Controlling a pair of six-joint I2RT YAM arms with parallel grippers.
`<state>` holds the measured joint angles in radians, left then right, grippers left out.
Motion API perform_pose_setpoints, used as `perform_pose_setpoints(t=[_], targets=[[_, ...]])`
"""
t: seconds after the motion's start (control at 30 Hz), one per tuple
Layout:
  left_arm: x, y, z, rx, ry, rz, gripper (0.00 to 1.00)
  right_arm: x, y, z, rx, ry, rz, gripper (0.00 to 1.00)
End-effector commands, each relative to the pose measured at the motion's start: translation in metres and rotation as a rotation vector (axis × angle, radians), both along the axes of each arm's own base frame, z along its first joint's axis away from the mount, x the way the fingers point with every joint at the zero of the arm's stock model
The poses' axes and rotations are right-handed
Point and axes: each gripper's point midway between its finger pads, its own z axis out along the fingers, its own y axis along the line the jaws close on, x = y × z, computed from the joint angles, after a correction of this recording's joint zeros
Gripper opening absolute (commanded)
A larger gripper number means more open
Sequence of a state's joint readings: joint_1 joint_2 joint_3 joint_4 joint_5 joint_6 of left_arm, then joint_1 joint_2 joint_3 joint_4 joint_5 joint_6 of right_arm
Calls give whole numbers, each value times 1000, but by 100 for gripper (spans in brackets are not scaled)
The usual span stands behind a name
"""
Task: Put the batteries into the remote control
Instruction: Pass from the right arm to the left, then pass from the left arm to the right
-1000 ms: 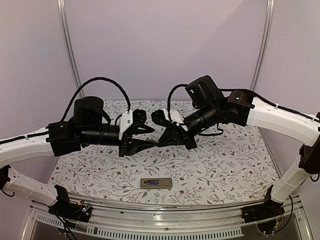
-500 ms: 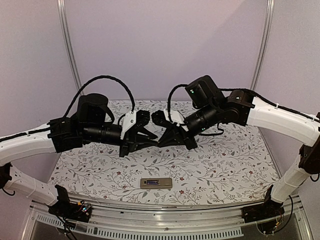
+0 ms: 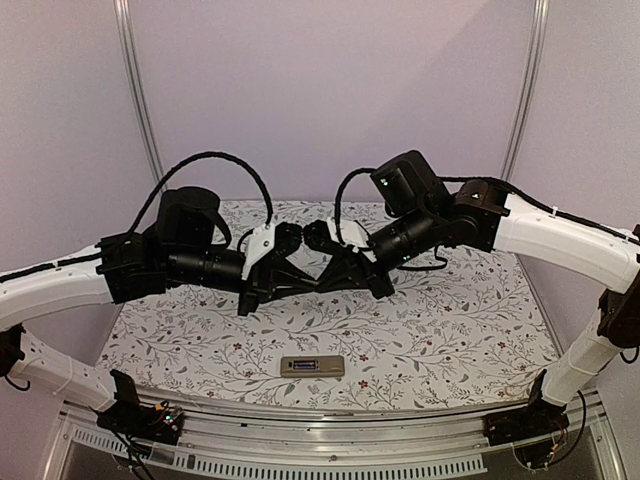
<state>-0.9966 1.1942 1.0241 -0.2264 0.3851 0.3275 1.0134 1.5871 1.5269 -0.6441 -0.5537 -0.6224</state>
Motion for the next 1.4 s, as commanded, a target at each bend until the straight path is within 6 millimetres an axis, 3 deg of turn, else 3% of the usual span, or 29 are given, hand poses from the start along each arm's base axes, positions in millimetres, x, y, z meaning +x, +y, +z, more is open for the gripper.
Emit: perform_pose_setpoints(t=[0.0, 0.13, 0.2, 0.33, 0.47, 0.57, 0.67, 0.8, 1.03, 1.17, 1.37], targets=[[4, 2, 6, -1, -3, 9, 1, -1, -1, 14, 25, -23, -2, 0], [5, 1, 9, -16, -2, 11, 0, 2, 0, 15, 31, -37, -15, 2], [8, 1, 11, -31, 6, 28, 0, 9, 1, 18, 40, -54, -55, 18], [24, 2, 15, -83, 53, 114, 0, 20, -2, 18, 73, -114, -121, 40], [48, 10, 28, -211, 136, 233, 0, 27, -8, 33, 214, -229, -173, 52], [60, 21, 39, -326, 200, 290, 0, 17, -16, 53, 381, -336, -170, 56], [65, 30, 48, -415, 240, 313, 0, 12, -25, 69, 532, -493, -206, 68], [68, 36, 55, -469, 291, 308, 0, 32, -26, 77, 575, -595, -328, 81], [65, 35, 55, -491, 337, 278, 0, 44, 4, 70, 568, -716, -324, 81], [65, 34, 55, -493, 348, 270, 0, 51, 16, 68, 552, -749, -321, 72], [66, 33, 52, -486, 358, 267, 0, 67, 25, 65, 534, -760, -376, 68]])
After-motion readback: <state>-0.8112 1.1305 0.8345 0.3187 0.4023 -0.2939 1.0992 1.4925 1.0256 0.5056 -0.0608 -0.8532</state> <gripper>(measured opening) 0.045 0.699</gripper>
